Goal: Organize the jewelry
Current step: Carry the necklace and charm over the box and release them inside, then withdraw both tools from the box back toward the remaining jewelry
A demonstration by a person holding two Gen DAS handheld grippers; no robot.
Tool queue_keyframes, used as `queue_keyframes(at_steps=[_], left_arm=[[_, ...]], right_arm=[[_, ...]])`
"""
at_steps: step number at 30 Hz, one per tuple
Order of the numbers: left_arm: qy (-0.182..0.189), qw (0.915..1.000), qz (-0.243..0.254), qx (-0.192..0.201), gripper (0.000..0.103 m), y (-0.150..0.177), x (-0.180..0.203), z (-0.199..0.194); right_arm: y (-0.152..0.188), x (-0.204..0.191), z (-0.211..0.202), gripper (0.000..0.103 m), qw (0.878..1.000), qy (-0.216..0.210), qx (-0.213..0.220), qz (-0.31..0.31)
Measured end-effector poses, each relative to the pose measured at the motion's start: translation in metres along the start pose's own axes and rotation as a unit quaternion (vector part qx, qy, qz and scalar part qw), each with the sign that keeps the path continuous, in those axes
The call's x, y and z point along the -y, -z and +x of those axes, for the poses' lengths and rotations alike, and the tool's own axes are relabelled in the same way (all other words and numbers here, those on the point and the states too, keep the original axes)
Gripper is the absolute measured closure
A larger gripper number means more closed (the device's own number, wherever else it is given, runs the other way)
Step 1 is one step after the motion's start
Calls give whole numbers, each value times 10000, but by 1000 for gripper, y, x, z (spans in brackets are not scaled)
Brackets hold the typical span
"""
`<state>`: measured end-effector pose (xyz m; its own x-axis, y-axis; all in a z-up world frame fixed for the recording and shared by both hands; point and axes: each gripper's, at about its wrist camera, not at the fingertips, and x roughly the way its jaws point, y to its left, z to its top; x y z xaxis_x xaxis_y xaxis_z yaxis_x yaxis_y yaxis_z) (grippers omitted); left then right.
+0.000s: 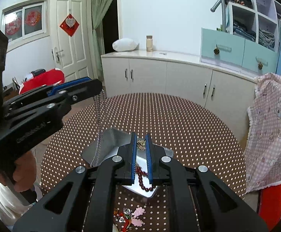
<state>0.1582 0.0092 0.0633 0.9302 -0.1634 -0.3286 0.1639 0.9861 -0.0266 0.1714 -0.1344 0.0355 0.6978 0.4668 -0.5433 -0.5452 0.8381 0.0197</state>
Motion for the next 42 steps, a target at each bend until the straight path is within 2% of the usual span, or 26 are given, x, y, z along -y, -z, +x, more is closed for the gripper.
queue_keyframes(at_steps=[9,16,17,18,19,20,21,22,23,34,42], left_arm=[[-66,9998,-35,-186,82,-1,-2,11],[84,9968,95,-783,82,31,-8,40],[70,9962,136,-861,79,35,-8,43],[50,9958,164,-901,61,37,-9,44],[27,9956,186,-917,44,39,-9,45],[-52,9962,169,-850,38,40,-11,43],[-48,9969,180,-770,38,42,-13,41],[-17,9968,200,-768,38,42,-14,40],[-18,9967,213,-783,38,43,-14,39],[-51,9960,294,-844,38,52,-11,32],[-55,9958,278,-873,38,56,-11,27]], right_arm=[[-5,4,10,95,9998,-180,-28,-59],[10,7,37,94,9985,-326,-444,62],[11,7,39,93,9984,-311,-475,56],[11,7,38,92,9985,-277,-476,28],[12,7,37,86,9987,-239,-459,10],[12,8,35,80,9990,-141,-420,2],[12,9,33,74,9992,-107,-395,2],[12,11,30,57,9994,-70,-348,13],[13,12,28,49,9995,-37,-316,12],[20,12,19,48,9995,93,-300,26],[25,9,14,43,9993,192,-335,17]])
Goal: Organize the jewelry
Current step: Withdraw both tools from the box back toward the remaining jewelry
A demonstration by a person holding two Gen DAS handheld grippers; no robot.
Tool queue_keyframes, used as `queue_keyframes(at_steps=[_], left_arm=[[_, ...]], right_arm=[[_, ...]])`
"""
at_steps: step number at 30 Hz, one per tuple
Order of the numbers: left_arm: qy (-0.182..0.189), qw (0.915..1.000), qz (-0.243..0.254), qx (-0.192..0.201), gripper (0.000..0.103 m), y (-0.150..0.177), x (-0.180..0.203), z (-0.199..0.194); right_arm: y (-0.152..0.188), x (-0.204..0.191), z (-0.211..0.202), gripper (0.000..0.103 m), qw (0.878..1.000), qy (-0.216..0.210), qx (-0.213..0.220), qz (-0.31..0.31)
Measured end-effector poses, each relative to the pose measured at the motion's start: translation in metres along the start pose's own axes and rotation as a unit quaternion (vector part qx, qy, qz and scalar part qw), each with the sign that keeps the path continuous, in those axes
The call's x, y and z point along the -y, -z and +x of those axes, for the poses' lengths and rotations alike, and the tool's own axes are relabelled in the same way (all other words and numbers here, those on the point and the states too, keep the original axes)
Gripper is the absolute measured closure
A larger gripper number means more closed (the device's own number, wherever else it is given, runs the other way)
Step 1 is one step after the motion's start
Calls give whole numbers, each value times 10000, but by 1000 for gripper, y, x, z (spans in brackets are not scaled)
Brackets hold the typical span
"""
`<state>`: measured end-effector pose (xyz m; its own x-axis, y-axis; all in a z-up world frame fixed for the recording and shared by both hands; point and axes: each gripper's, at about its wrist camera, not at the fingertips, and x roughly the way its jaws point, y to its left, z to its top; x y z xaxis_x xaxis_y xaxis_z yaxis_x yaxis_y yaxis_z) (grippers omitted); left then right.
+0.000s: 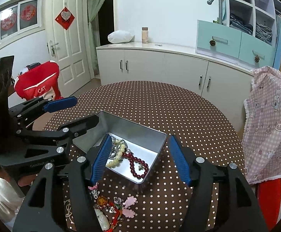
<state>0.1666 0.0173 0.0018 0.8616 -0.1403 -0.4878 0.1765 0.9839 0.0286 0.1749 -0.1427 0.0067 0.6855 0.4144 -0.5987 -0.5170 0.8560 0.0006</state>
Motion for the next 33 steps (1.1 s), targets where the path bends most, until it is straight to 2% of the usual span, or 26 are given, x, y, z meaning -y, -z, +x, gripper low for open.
queue_keyframes(at_steps=[14,19,28,33], left_arm=[[45,10000,-38,-43,35,27,-4,-16],[57,9998,-41,-204,35,47,-5,-16],[418,9968,-201,-644,35,76,-14,-10],[559,9958,-12,-720,35,89,-9,-12]], right_arm=[[20,-11,-11,42,10000,-9,-15,-34],[31,-18,-10,42,9999,-36,-115,-49],[49,-20,-4,42,9995,-34,-316,53],[59,-26,2,42,9989,-58,-454,37]])
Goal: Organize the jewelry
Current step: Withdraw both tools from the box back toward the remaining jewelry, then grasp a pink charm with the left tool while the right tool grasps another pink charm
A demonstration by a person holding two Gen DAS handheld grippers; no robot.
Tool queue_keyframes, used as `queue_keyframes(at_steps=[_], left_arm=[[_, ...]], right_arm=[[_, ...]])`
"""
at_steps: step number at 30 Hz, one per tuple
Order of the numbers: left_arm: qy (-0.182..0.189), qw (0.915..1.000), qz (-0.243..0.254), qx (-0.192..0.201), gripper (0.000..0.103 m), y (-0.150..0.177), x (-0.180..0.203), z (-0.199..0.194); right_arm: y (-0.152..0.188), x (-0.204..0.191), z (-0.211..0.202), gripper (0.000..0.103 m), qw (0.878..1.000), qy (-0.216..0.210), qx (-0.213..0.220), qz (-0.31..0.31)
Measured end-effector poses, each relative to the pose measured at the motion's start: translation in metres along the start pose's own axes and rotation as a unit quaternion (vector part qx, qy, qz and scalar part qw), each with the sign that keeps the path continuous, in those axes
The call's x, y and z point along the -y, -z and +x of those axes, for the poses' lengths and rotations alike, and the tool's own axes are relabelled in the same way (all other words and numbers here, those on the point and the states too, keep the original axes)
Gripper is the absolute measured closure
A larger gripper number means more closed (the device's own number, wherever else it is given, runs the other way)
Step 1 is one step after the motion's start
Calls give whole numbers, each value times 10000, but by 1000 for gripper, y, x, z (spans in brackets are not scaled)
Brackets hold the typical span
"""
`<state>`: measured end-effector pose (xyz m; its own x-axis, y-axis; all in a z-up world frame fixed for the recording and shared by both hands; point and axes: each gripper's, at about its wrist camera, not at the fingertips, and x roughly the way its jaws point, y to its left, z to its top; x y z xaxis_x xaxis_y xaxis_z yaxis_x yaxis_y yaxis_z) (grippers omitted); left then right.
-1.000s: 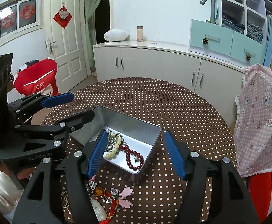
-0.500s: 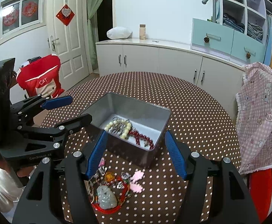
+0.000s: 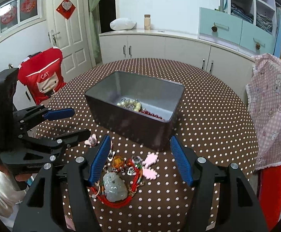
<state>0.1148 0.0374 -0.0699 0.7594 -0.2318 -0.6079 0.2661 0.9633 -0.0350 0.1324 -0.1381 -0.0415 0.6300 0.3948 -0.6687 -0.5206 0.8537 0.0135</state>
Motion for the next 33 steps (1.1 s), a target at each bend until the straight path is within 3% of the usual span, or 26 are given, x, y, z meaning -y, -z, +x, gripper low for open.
queue_keyframes(at_steps=[9,10,11,14,24,29,33], left_arm=[[5,9987,469,-178,36,11,19,10],[4,9987,472,-185,40,11,19,11],[0,9987,466,-202,52,11,19,13],[0,9990,407,-184,67,9,16,14],[8,9999,106,-44,86,10,6,13],[93,9999,-71,1,86,11,3,12],[132,9995,-284,21,86,13,-4,12]], right_arm=[[13,-11,11,42,9997,-63,-223,-83],[14,-12,12,42,9997,-66,-225,-92],[14,-13,12,42,9997,-74,-227,-106],[14,-16,14,42,9996,-92,-230,-151],[9,-30,26,42,9977,-196,-249,-599],[6,-39,42,62,9952,-298,-446,-822],[5,-48,53,68,9927,-309,-517,-1041]])
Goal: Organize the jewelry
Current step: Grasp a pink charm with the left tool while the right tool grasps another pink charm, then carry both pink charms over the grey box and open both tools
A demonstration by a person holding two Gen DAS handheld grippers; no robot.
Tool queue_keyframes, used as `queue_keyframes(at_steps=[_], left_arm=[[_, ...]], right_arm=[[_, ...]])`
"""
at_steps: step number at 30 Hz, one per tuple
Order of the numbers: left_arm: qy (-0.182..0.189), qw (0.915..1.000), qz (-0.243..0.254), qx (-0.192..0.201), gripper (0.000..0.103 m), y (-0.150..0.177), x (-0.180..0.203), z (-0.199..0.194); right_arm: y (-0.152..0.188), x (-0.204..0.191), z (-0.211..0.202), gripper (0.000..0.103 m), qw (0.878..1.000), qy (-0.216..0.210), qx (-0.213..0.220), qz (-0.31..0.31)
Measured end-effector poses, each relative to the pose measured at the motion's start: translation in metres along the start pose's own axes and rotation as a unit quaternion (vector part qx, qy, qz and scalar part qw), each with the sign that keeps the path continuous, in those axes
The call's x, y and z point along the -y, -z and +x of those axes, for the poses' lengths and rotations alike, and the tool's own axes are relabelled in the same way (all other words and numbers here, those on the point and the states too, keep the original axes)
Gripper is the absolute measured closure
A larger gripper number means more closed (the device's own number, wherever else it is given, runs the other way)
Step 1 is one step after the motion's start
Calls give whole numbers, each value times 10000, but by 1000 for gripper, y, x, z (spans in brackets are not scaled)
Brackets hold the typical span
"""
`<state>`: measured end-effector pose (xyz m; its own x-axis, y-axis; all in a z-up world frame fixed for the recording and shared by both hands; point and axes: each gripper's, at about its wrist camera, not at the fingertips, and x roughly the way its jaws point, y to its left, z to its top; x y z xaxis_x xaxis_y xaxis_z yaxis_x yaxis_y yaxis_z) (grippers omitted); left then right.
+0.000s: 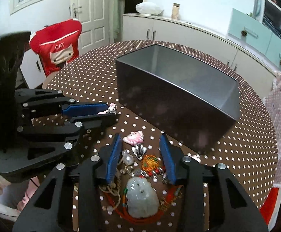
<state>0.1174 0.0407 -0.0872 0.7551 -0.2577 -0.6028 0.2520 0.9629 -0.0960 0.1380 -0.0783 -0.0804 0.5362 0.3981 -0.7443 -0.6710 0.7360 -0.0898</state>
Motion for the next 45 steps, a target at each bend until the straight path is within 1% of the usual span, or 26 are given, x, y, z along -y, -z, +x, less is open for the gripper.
queue_keyframes(at_steps=[3,4,7,15,23,30,35,39,45], left_arm=[[57,9999,-108,28,86,1,-3,-1],[73,9999,-121,45,86,1,-3,-1],[67,9998,-120,107,86,2,-4,-3],[36,9998,-110,170,86,4,-5,-6],[-8,9996,-94,260,86,3,-2,-7],[-32,9993,-194,333,86,-1,-5,-11],[-73,9988,-178,442,87,-9,-7,-18],[-38,9982,-188,576,87,-20,-7,-25],[-21,9970,-96,772,87,-40,-1,-33]], right_arm=[[-1,-3,2,77,9999,-55,38,-83],[-1,-4,1,82,9999,-76,33,-124],[0,-8,0,82,9998,28,41,-211],[-2,-1,-9,82,9998,34,162,92],[-4,9,-30,82,9982,153,428,396],[-4,12,-40,82,9973,134,563,459],[0,17,-47,82,9964,152,641,529],[1,24,-55,82,9955,175,722,585],[-6,32,-66,82,9939,211,881,633]])
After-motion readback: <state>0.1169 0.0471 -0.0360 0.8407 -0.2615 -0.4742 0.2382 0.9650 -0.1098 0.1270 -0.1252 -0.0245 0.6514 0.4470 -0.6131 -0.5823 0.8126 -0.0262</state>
